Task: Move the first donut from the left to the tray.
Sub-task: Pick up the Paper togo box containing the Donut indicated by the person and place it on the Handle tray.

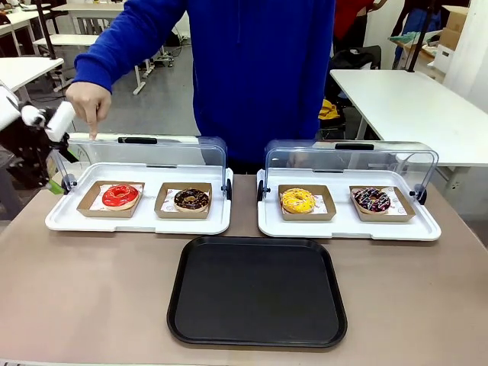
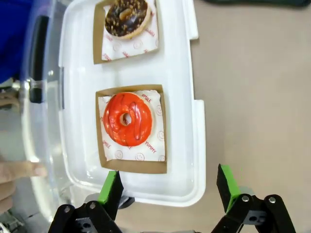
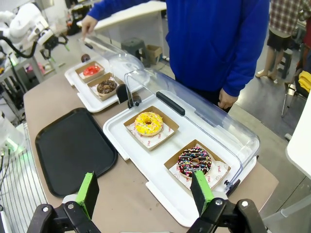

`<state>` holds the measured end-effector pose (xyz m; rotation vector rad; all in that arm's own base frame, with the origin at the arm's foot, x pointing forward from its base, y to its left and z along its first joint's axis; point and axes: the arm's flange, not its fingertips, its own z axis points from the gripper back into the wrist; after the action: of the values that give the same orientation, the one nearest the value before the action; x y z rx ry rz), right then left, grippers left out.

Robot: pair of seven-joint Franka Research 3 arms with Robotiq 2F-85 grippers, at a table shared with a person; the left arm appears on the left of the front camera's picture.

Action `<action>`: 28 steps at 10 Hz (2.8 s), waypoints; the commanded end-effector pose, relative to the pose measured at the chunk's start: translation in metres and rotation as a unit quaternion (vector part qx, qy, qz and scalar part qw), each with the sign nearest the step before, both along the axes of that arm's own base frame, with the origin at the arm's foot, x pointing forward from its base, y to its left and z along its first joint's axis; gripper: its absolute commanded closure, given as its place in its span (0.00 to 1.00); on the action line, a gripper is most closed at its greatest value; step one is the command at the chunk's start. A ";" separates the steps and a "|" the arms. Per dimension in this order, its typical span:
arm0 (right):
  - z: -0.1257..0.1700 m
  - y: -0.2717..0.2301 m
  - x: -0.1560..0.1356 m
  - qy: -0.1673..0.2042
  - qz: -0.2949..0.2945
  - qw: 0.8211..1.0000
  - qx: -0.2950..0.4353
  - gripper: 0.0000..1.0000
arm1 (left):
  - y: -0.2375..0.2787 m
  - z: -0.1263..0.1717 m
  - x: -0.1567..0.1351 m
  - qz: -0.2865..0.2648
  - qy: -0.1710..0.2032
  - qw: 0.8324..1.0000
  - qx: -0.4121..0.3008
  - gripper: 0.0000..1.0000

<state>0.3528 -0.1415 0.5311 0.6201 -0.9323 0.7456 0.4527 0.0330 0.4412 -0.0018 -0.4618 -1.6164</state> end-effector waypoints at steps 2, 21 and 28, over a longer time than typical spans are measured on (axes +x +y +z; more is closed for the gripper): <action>0.001 0.000 0.003 -0.018 0.003 1.000 0.007 0.00 | -0.013 -0.041 0.010 0.056 -0.041 0.996 0.055 0.00; 0.001 0.000 0.003 -0.018 0.003 1.000 0.007 0.00 | -0.016 -0.114 0.046 0.076 -0.032 0.992 0.096 0.00; 0.001 0.000 0.003 -0.018 0.003 1.000 0.007 0.00 | -0.015 -0.120 0.053 0.066 -0.012 0.991 0.117 0.59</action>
<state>0.3527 -0.1419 0.5318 0.6233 -0.9423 0.7413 0.5019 0.0219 0.3179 0.2264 -0.3031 -1.5430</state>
